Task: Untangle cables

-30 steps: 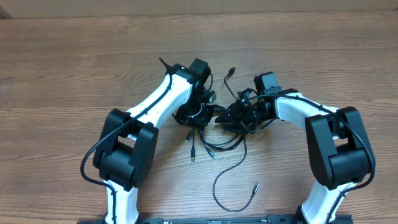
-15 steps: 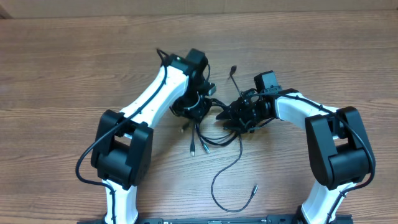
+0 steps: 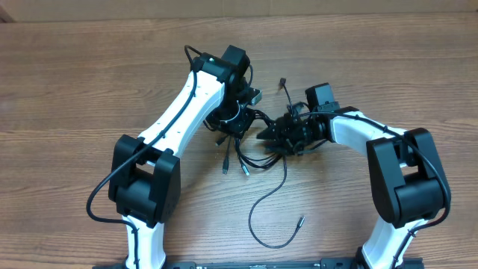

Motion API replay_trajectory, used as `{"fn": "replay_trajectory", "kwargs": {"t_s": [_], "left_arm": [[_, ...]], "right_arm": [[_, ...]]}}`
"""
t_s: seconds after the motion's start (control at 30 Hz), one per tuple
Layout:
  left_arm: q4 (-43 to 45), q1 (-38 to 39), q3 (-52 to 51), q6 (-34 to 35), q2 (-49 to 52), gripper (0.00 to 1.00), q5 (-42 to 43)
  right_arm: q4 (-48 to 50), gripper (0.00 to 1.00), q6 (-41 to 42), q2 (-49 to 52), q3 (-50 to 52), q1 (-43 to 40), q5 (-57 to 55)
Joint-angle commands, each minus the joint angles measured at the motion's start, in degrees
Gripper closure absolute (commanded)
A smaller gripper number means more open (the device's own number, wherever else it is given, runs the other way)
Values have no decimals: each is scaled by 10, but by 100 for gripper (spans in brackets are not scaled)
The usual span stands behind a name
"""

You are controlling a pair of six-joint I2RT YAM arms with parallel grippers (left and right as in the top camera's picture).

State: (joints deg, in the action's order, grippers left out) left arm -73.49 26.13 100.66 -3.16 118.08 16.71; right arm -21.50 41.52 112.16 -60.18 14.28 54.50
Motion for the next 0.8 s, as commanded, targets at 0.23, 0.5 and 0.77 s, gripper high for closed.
{"fn": "replay_trajectory", "kwargs": {"t_s": [0.23,0.5,0.77], "left_arm": [[9,-17,15,10,-10,96,165],[4,-33,15,105,-10,96,244],[5,-49,15,176,-10,96,321]], "right_arm": [[52,60,24,2,2,4,40],[144,58,57,2,2,21,41],[206,53,56,2,2,40,38]]}}
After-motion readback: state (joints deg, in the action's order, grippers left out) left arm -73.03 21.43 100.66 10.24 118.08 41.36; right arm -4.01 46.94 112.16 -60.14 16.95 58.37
